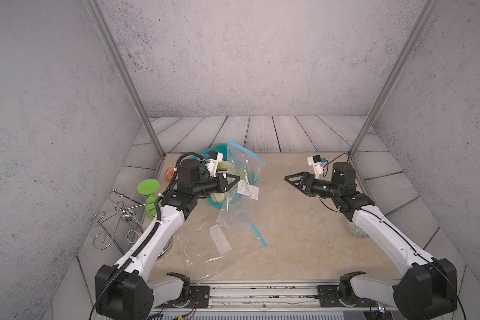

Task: Put the chinese cabbages into a zipper bag and zip it
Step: Pick up the zipper food storage bag at the center of the board, then open the zipper of the food storage bag at the center of the board.

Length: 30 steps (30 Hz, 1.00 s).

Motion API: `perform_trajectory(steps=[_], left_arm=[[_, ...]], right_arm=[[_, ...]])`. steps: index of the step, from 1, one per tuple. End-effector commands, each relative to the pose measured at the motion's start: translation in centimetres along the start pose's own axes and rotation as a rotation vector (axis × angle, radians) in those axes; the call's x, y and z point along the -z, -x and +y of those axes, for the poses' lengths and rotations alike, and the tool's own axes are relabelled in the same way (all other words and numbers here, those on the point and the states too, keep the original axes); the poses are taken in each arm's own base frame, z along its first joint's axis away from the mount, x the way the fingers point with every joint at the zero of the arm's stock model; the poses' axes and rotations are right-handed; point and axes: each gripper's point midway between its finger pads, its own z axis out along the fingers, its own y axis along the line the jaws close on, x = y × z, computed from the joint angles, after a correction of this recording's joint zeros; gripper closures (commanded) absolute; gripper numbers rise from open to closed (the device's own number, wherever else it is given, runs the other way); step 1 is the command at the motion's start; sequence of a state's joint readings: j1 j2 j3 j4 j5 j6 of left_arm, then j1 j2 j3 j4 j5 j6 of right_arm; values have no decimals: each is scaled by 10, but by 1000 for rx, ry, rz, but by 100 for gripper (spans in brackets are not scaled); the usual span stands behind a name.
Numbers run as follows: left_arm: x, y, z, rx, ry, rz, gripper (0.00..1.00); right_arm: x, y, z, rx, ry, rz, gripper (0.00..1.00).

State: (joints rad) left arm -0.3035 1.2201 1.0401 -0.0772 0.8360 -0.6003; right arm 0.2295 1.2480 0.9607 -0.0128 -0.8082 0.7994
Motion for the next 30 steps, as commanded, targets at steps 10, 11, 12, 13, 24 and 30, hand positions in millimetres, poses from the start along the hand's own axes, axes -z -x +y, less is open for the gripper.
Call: perform_trajectory(steps=[10, 11, 12, 13, 24, 30], left_arm=[[6, -32, -37, -25, -197, 194, 100], [7, -37, -34, -43, -174, 214, 100], [7, -41, -32, -55, -159, 228, 100], [7, -44, -30, -66, -151, 241, 100], [-1, -72, -42, -139, -190, 363, 100], [-3, -77, -38, -138, -187, 377, 100]], right_arm=[[-16, 2, -21, 295, -142, 66, 16], [-16, 1, -22, 377, -174, 68, 17], [-16, -2, -22, 438, -197, 77, 17], [-19, -6, -20, 520, -197, 98, 18], [-67, -24, 1, 732, 1, 337, 26], [-64, -37, 19, 734, 136, 433, 30]])
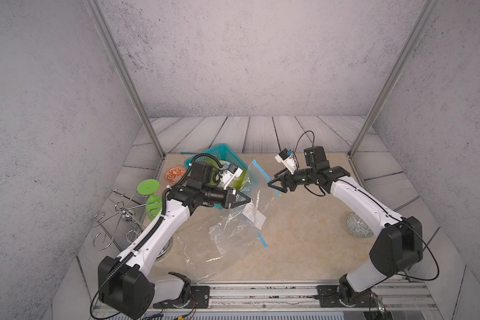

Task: Put the chinese cabbages into a zipper bag and zip it
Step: Open the zipper of the food storage bag at the center of the board.

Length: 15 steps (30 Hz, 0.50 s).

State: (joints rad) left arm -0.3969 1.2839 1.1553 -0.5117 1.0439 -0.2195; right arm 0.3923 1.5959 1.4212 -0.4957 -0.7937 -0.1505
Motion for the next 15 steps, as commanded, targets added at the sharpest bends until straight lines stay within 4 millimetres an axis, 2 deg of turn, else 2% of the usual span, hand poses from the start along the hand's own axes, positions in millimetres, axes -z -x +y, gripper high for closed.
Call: perform_trajectory(steps=[1, 4, 7, 15], left_arm=[[-1, -2, -4, -34, -17, 19, 100], [-1, -1, -4, -40, -12, 16, 100], [-2, -1, -5, -38, -22, 18, 100], [-6, -6, -11, -38, -36, 39, 100]], right_arm=[[1, -8, 24, 19, 148, 41, 31], [4, -7, 38, 24, 208, 20, 32], [1, -8, 40, 35, 205, 12, 32], [-8, 1, 4, 38, 34, 20, 30]])
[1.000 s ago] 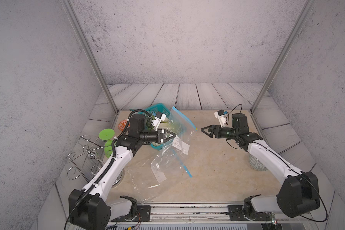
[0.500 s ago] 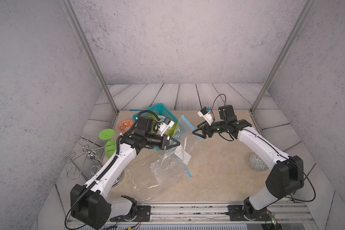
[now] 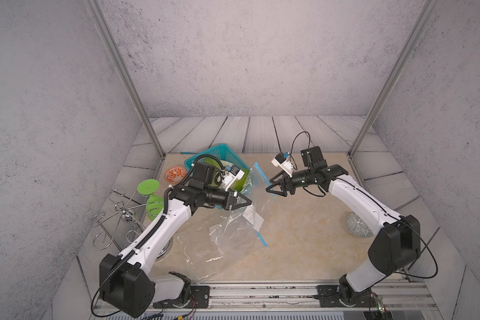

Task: Put the chinese cabbages into a zipper bag and zip it
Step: Open the zipper of the food storage bag at the center of the board.

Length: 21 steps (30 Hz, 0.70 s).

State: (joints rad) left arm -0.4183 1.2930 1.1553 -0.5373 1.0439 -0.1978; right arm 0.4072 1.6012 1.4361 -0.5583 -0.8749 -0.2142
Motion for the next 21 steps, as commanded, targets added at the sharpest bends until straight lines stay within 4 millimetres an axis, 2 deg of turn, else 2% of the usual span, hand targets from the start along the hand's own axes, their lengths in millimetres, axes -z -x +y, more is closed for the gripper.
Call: perform_trajectory(steps=[1, 4, 6, 12, 21], left_arm=[[0, 0, -9, -36, -24, 8, 100], [-2, -1, -9, -32, -27, 15, 100], [-3, -2, -10, -31, -29, 17, 100], [-2, 0, -10, -38, -16, 17, 100], [-1, -2, -7, -33, 8, 30, 100]], right_arm=[[-3, 6, -20, 5, -78, -6, 30], [-4, 10, -17, 1, -51, -22, 30], [-3, 13, -11, -3, -19, -29, 33], [-3, 12, 26, -7, 161, -64, 49], [-8, -8, 33, -35, 226, -16, 61]])
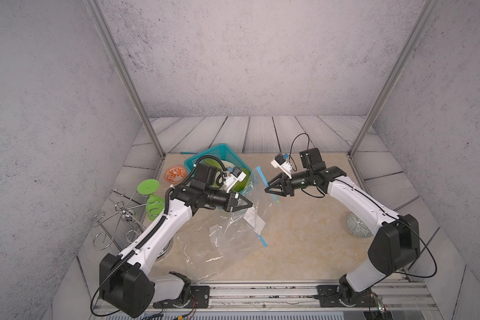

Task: Put the chinese cabbages into a zipper bag and zip it
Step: Open the zipper of the food storage bag at the center of the board.

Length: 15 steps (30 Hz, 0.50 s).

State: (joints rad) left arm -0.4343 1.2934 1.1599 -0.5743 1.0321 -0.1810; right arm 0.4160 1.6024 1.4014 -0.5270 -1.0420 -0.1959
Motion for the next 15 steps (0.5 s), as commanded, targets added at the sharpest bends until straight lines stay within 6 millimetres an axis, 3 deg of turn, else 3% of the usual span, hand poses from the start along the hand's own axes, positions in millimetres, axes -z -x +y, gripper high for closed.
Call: perform_trajectory(steps=[1, 8, 13, 15], left_arm=[[1, 4, -4, -34, 6, 4, 100], [2, 1, 7, -22, 67, 37, 100], [4, 4, 6, -30, 82, 28, 100], [7, 5, 10, -30, 118, 25, 100]], right_arm=[[-5, -9, 5, -26, 61, 23, 62], [-10, -18, -7, -101, 31, 49, 77], [-10, -19, -35, -144, -121, 66, 100], [-9, -18, -38, -182, -140, 64, 100]])
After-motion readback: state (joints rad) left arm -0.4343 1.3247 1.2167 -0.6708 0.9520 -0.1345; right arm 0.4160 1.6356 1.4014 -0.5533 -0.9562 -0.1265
